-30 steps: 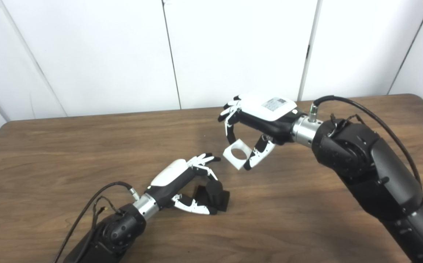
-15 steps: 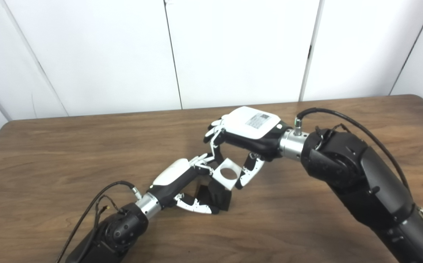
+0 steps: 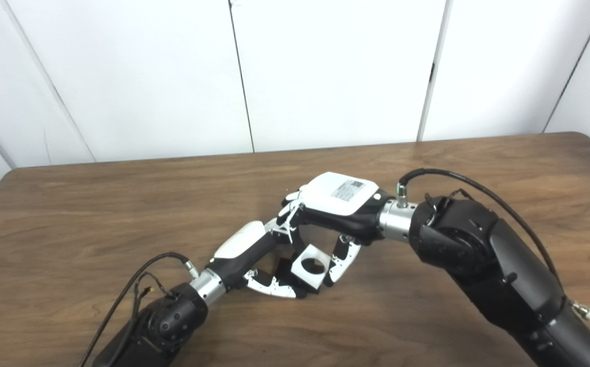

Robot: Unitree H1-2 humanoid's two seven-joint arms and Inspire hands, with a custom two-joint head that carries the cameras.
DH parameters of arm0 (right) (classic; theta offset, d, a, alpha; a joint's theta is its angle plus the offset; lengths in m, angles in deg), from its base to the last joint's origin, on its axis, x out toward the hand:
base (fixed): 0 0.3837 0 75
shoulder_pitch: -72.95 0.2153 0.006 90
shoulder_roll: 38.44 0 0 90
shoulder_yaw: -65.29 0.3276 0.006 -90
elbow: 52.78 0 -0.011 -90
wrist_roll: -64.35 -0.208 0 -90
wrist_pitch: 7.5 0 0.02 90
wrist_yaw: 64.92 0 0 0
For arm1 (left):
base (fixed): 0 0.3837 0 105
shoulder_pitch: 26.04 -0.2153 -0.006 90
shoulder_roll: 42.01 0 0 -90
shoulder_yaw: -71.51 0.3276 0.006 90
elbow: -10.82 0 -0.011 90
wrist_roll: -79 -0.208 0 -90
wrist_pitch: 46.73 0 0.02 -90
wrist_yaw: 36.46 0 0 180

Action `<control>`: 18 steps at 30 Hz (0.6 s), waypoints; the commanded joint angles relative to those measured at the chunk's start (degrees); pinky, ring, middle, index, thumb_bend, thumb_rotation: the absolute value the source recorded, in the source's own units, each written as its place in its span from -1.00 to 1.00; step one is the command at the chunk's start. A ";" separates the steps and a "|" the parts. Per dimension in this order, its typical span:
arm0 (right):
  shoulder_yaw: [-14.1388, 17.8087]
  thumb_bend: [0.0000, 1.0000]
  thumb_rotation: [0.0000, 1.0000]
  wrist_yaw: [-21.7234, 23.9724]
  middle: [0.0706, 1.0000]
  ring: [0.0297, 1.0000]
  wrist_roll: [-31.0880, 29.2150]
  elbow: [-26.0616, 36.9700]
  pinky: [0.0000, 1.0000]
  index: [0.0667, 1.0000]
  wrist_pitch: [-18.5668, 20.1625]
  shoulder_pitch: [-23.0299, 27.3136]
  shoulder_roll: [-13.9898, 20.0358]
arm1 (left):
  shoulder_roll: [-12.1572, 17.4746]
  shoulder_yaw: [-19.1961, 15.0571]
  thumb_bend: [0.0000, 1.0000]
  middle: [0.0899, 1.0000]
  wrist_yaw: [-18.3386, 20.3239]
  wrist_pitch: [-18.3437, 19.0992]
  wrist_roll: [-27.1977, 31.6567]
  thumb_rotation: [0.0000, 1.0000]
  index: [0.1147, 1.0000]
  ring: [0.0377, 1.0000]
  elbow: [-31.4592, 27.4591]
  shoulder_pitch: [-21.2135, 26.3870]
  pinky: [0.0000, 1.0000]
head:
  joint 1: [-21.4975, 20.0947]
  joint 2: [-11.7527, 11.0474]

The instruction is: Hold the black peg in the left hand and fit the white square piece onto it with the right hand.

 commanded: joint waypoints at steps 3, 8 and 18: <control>0.73 0.04 -0.72 -1.27 0.61 0.79 0.11 -0.55 0.82 -0.12 -1.98 2.06 -0.56 | 0.42 2.62 0.03 0.88 2.09 3.69 -6.03 -0.82 -0.15 1.00 2.48 -1.57 1.00 | 0.24 0.05; 1.04 0.04 -0.72 -1.68 0.61 0.80 0.21 -1.96 0.83 -0.12 -2.63 2.39 -0.80 | 0.33 2.63 0.03 0.88 1.92 3.74 -5.91 -0.82 -0.15 1.00 2.66 -1.55 1.00 | 0.07 -0.02; 1.71 0.04 -0.72 -1.81 0.61 0.80 1.48 -3.07 0.87 -0.11 -1.55 3.19 -1.43 | 0.33 2.71 0.04 0.88 2.39 4.17 -5.56 -0.83 -0.15 1.00 2.15 -1.83 1.00 | 0.11 0.00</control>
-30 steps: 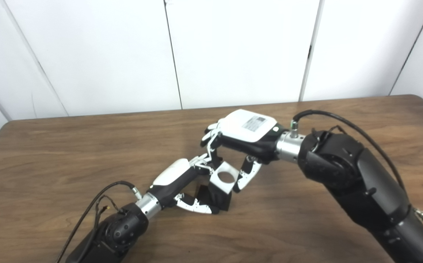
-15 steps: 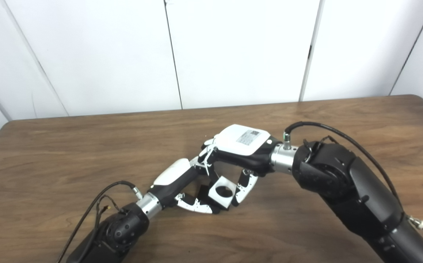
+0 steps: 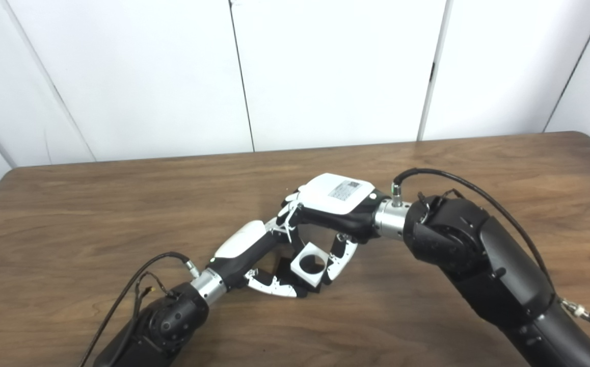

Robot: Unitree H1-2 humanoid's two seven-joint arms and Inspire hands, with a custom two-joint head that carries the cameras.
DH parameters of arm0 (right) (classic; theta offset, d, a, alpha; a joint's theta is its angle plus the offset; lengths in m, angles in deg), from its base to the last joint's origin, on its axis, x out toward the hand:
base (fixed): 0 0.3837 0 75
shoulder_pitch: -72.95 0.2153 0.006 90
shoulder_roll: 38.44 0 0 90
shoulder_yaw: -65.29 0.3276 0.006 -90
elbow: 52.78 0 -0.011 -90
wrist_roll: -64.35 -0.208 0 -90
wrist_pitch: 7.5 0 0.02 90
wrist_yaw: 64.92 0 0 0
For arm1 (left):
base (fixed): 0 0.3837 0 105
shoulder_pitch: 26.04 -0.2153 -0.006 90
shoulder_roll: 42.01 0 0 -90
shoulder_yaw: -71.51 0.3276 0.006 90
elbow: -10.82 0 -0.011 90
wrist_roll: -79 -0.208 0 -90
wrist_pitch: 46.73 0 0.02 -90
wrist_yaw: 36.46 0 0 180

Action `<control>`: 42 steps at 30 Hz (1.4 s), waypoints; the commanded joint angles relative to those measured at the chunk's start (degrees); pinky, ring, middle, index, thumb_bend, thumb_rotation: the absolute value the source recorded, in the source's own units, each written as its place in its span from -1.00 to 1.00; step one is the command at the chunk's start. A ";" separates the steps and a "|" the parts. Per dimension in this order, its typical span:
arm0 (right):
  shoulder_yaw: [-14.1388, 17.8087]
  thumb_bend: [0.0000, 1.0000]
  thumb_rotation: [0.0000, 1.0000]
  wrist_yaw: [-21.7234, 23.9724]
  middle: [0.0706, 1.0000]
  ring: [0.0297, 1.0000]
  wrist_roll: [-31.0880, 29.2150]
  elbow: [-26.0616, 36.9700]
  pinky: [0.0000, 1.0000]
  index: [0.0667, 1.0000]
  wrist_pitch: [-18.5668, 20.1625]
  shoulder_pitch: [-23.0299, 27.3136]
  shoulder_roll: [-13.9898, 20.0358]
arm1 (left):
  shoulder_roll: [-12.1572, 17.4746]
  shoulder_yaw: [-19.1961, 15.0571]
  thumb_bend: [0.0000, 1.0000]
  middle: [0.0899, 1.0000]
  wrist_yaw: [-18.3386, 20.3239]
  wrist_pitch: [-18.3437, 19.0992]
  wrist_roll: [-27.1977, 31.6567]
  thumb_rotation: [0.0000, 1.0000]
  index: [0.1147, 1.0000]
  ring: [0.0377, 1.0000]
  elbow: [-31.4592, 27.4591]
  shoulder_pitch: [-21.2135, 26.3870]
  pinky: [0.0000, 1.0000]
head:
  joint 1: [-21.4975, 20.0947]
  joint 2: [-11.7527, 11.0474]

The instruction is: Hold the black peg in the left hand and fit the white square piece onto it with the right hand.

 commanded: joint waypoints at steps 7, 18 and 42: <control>1.56 0.04 -0.72 -1.74 0.62 0.81 1.29 -1.38 0.88 -0.11 0.03 3.82 -1.07 | 0.51 2.64 0.03 0.88 2.94 4.30 -5.64 -0.82 -0.15 1.00 1.91 -1.79 1.00 | -0.01 0.21; 2.22 0.04 -0.72 -2.72 0.63 0.82 2.74 -4.06 0.83 -0.11 0.39 3.86 -2.75 | 0.57 2.97 0.03 0.89 3.47 4.98 -5.41 -0.82 -0.15 1.00 1.25 -1.79 1.00 | 0.10 0.57; 1.78 0.04 -0.71 -0.89 0.62 0.81 0.74 -1.28 0.86 -0.11 0.92 3.53 -4.38 | 0.46 3.21 0.03 0.88 2.52 4.54 -5.43 -0.82 -0.15 1.00 2.28 -1.29 1.00 | 0.09 1.34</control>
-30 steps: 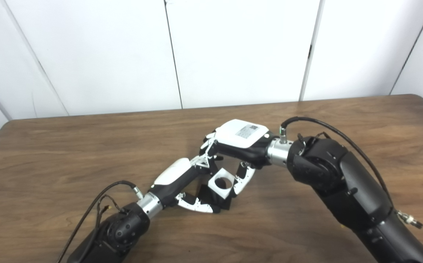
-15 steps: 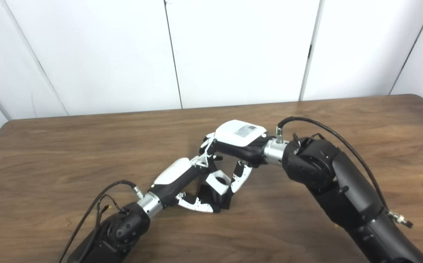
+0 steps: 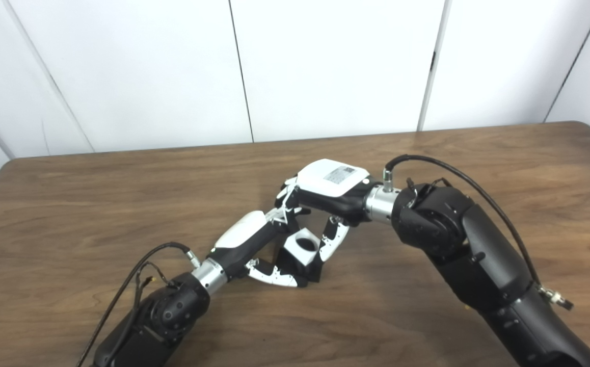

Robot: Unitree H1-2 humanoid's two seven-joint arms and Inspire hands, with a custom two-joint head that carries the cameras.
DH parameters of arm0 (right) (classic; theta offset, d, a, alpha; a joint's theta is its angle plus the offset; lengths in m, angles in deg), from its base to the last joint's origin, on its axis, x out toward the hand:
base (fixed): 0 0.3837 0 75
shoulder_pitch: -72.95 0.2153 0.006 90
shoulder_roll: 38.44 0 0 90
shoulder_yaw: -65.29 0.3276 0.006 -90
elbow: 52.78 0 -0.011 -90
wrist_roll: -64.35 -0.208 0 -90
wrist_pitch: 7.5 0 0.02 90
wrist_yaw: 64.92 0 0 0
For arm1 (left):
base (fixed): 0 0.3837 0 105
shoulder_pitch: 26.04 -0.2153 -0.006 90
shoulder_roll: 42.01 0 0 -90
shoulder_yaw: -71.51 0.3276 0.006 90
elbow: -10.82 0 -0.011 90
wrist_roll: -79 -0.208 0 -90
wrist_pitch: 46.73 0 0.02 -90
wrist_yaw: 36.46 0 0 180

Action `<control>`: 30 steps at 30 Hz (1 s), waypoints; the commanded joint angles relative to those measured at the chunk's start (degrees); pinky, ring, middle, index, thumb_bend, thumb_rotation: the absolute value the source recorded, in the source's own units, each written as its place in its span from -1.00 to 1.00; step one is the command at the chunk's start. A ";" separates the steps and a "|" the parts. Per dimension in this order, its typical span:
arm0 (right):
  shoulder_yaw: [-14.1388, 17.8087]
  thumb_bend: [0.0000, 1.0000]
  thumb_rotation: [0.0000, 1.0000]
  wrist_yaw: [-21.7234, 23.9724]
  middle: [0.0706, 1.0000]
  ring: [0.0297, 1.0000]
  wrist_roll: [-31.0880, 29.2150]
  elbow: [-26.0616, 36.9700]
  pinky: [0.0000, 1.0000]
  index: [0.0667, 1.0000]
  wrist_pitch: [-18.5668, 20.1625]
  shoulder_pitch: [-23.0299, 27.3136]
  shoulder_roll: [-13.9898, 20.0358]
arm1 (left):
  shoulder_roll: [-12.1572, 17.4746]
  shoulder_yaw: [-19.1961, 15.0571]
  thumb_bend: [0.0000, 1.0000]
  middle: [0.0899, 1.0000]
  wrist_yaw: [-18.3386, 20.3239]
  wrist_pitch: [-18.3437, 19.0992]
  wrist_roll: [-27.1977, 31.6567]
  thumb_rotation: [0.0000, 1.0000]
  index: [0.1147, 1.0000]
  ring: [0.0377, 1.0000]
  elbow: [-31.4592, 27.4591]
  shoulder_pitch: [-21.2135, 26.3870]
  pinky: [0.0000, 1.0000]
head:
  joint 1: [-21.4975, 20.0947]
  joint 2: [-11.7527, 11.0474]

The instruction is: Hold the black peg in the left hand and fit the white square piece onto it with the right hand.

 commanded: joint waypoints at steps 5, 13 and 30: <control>1.07 0.04 -0.72 0.83 0.61 0.80 -2.31 5.07 0.85 -0.11 1.10 3.97 -0.45 | 0.21 2.60 0.03 0.88 2.74 2.90 -5.06 -0.82 -0.15 1.00 3.31 -1.12 1.00 | 0.17 0.26; -0.11 0.04 -0.71 5.23 0.62 0.80 -3.94 9.07 0.88 -0.11 1.99 4.78 0.25 | 0.15 3.08 0.03 0.87 2.68 3.13 -5.63 -0.82 -0.14 1.00 3.37 -0.78 1.00 | 0.12 0.42; -0.16 0.04 -0.72 4.50 0.60 0.80 -2.75 6.94 0.87 -0.11 1.00 3.66 1.09 | 1.16 2.30 0.03 0.88 2.82 2.63 -4.86 -0.82 -0.15 1.00 2.48 -1.70 1.00 | -2.03 0.56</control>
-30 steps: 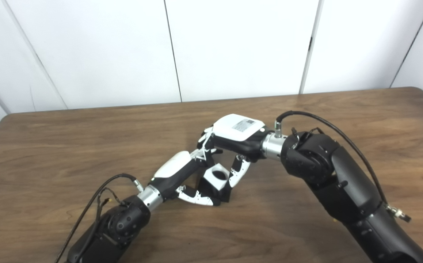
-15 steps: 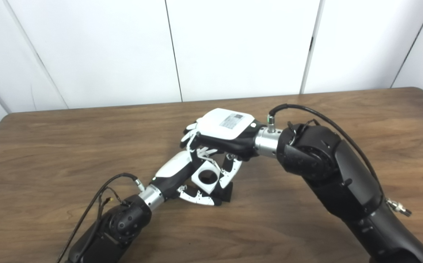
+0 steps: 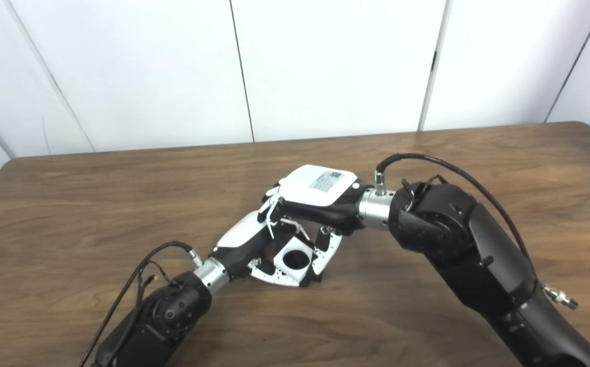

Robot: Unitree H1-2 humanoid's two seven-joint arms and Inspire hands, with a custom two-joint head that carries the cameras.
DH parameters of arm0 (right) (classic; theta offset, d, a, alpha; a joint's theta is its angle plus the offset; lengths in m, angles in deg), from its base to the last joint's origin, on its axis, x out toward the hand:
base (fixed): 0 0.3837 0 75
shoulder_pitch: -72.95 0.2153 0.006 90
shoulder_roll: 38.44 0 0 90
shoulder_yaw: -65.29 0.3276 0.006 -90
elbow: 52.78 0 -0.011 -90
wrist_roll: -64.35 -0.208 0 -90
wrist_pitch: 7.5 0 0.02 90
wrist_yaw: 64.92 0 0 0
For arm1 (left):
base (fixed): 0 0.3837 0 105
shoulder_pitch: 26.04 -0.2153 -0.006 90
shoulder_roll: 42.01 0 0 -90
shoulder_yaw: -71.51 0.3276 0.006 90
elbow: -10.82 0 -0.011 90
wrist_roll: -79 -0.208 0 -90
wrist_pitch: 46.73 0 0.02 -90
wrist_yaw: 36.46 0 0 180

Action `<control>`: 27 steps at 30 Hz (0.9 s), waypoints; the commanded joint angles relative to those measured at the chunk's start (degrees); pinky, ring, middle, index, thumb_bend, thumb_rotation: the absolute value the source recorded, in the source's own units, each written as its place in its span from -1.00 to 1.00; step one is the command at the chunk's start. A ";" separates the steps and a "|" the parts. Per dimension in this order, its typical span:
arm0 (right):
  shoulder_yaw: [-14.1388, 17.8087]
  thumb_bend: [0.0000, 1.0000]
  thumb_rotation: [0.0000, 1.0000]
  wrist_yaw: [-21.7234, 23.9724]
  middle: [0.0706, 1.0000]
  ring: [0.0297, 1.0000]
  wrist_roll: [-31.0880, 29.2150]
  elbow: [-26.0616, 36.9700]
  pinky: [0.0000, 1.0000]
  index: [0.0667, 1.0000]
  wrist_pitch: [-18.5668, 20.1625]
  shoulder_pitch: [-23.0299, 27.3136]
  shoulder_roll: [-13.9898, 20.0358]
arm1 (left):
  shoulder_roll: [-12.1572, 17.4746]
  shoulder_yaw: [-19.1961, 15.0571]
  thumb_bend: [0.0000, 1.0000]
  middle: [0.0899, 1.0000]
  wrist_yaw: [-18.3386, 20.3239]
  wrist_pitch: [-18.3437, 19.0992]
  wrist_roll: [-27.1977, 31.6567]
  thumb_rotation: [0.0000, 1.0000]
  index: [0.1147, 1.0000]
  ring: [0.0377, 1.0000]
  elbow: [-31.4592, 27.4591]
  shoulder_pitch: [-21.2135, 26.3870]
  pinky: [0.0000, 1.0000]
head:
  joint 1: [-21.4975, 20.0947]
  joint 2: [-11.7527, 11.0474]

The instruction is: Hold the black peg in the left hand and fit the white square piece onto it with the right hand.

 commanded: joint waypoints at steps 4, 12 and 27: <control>1.33 0.04 -0.72 -1.48 0.59 0.79 0.70 0.30 0.86 -0.11 0.28 3.25 0.16 | 1.44 2.02 0.03 0.88 3.23 2.73 -4.48 -0.83 -0.15 1.00 2.05 -2.11 1.00 | -0.59 -0.07; 2.86 0.04 -0.72 -2.41 0.59 0.80 1.89 -1.34 0.88 -0.11 1.09 4.07 0.22 | 1.60 2.04 0.03 0.89 3.65 2.88 -4.31 -0.82 -0.15 1.00 1.63 -2.39 1.00 | -0.38 0.11; 3.31 0.04 -0.72 -3.40 0.60 0.78 2.51 -3.90 0.79 -0.11 -0.02 3.59 1.00 | 1.26 2.25 0.03 0.89 3.85 3.59 -4.73 -0.82 -0.15 1.00 1.40 -2.04 1.00 | 0.29 0.41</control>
